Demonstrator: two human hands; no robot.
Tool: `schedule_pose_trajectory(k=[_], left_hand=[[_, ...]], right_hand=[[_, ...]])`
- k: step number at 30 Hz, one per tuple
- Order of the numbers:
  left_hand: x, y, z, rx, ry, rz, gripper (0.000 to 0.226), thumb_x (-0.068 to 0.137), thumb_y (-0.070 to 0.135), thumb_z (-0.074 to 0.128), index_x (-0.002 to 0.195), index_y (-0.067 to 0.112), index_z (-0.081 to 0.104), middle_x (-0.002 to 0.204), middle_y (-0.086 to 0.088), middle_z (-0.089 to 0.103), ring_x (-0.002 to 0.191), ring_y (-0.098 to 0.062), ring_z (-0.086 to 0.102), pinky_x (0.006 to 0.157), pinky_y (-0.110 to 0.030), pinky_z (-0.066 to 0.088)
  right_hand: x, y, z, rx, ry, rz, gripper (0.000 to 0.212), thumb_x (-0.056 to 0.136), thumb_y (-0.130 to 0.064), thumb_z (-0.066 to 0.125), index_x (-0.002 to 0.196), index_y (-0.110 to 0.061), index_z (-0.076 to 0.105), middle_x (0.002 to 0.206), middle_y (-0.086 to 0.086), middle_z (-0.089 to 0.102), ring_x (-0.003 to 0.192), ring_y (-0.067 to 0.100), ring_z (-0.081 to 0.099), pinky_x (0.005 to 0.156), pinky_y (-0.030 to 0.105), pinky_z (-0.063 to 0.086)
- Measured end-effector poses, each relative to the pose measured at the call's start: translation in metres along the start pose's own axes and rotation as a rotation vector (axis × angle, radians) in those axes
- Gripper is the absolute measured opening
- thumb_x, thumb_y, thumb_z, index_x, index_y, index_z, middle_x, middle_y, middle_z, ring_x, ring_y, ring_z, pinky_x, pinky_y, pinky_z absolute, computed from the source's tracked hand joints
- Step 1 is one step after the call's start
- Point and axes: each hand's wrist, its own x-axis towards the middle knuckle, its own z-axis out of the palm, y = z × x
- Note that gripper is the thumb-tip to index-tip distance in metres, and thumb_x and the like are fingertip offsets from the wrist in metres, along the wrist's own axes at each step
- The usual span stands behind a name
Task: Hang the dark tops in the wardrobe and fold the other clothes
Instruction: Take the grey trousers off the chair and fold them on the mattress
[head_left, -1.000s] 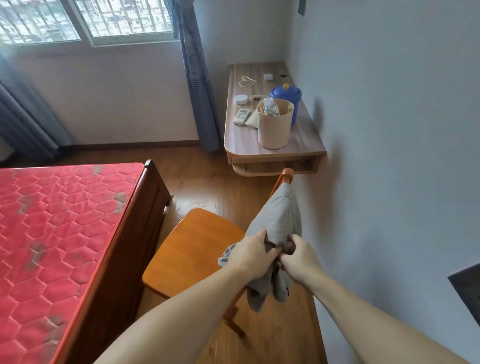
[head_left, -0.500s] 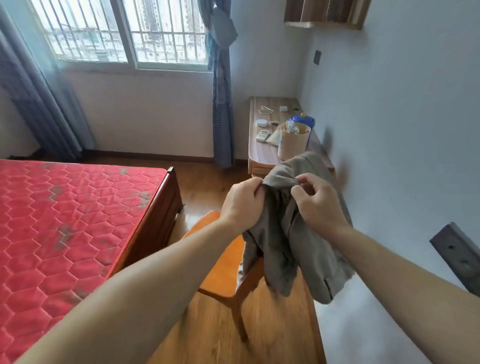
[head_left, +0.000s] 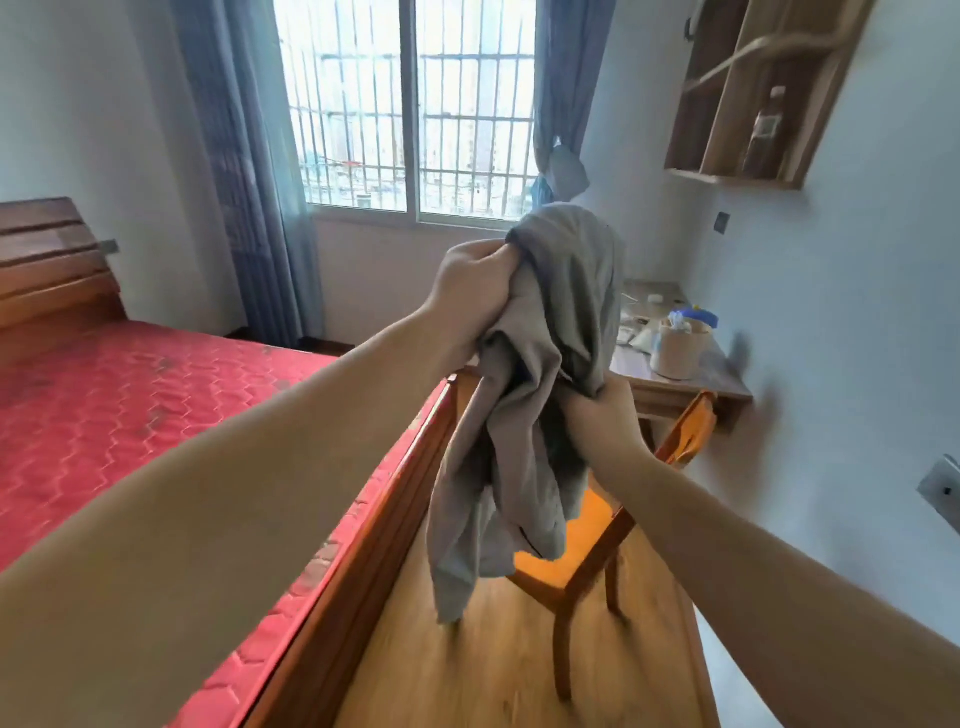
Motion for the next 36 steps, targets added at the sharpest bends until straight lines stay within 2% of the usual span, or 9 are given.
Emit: schedule_pose_trajectory(k=[6, 11, 14, 18, 24, 27, 30, 33, 36], left_hand=[[-0.118, 0.001, -0.098, 0.473, 0.111, -0.179, 0.034, 0.09, 0.028, 0.064, 0.061, 0.016, 0.051, 0.066, -0.006, 0.04, 0.065, -0.017, 0.037, 0.059, -0.03, 0.028], [-0.209, 0.005, -0.16, 0.657, 0.048, -0.354, 0.045, 0.086, 0.03, 0.067, 0.047, 0.02, 0.046, 0.054, 0.002, 0.043, 0.057, -0.015, 0.038, 0.055, -0.027, 0.033], [-0.24, 0.028, -0.194, 0.485, 0.073, -0.332, 0.016, 0.091, 0.028, 0.066, 0.084, 0.013, 0.068, 0.087, -0.006, 0.071, 0.08, -0.022, 0.064, 0.075, -0.036, 0.054], [-0.288, 0.062, -0.246, 0.35, 0.069, -0.215, 0.012, 0.099, 0.031, 0.056, 0.1, 0.027, 0.067, 0.106, 0.002, 0.071, 0.104, -0.015, 0.064, 0.095, -0.031, 0.051], [-0.365, 0.103, -0.345, 0.556, 0.283, 0.181, 0.03, 0.097, 0.038, 0.05, 0.126, 0.029, 0.056, 0.117, 0.01, 0.062, 0.106, -0.005, 0.058, 0.092, -0.025, 0.044], [-0.403, 0.115, -0.404, 0.671, 0.086, 0.174, 0.08, 0.077, 0.059, 0.063, 0.146, 0.036, 0.03, 0.148, 0.012, 0.035, 0.134, -0.002, 0.035, 0.11, -0.022, 0.032], [-0.418, 0.117, -0.46, 0.846, 0.121, 0.242, 0.108, 0.067, 0.038, 0.085, 0.152, 0.027, 0.019, 0.154, 0.006, 0.026, 0.14, -0.005, 0.025, 0.114, -0.018, 0.024], [-0.406, 0.134, -0.505, 0.805, 0.397, 0.306, 0.069, 0.077, 0.009, 0.077, 0.137, 0.026, 0.046, 0.129, 0.005, 0.055, 0.116, -0.005, 0.051, 0.1, -0.023, 0.041], [-0.382, 0.148, -0.542, 0.239, 0.573, 0.185, 0.022, 0.088, 0.008, 0.067, 0.098, 0.028, 0.068, 0.097, 0.004, 0.071, 0.091, -0.01, 0.066, 0.087, -0.032, 0.052]], right_hand=[[-0.108, -0.039, 0.041, 0.423, -0.059, 0.312, 0.019, 0.088, -0.009, 0.053, 0.073, -0.011, 0.064, 0.062, 0.002, 0.065, 0.064, 0.017, 0.058, 0.053, 0.02, 0.047], [-0.178, -0.084, 0.072, 0.437, -0.127, 0.461, 0.021, 0.09, -0.011, 0.056, 0.07, -0.011, 0.058, 0.062, 0.001, 0.06, 0.057, 0.013, 0.054, 0.034, 0.011, 0.038], [-0.202, -0.129, 0.099, 0.516, -0.148, 0.536, 0.013, 0.09, -0.014, 0.058, 0.078, -0.009, 0.059, 0.073, 0.004, 0.063, 0.064, 0.017, 0.06, 0.046, 0.021, 0.048], [-0.232, -0.176, 0.144, 0.707, -0.324, 0.547, 0.02, 0.094, -0.015, 0.048, 0.097, -0.008, 0.067, 0.089, 0.012, 0.07, 0.081, 0.025, 0.067, 0.071, 0.032, 0.055], [-0.272, -0.235, 0.251, 0.735, -0.414, 0.586, 0.025, 0.096, -0.011, 0.037, 0.088, -0.006, 0.06, 0.081, 0.015, 0.066, 0.072, 0.028, 0.063, 0.07, 0.035, 0.054], [-0.295, -0.269, 0.325, 0.719, -0.395, 0.597, 0.025, 0.098, -0.008, 0.034, 0.084, -0.009, 0.054, 0.083, 0.016, 0.06, 0.074, 0.028, 0.059, 0.079, 0.04, 0.05], [-0.316, -0.295, 0.388, 0.695, -0.486, 0.588, 0.021, 0.097, -0.011, 0.042, 0.081, -0.009, 0.055, 0.079, 0.015, 0.06, 0.071, 0.027, 0.06, 0.079, 0.037, 0.051], [-0.329, -0.318, 0.429, 0.704, -0.604, 0.579, 0.014, 0.09, -0.018, 0.055, 0.099, -0.008, 0.06, 0.077, 0.012, 0.064, 0.067, 0.025, 0.065, 0.064, 0.032, 0.057], [-0.329, -0.32, 0.461, 0.61, -0.612, 0.357, 0.02, 0.087, -0.032, 0.064, 0.094, -0.014, 0.063, 0.067, 0.0, 0.061, 0.053, 0.013, 0.056, 0.051, 0.024, 0.046]])
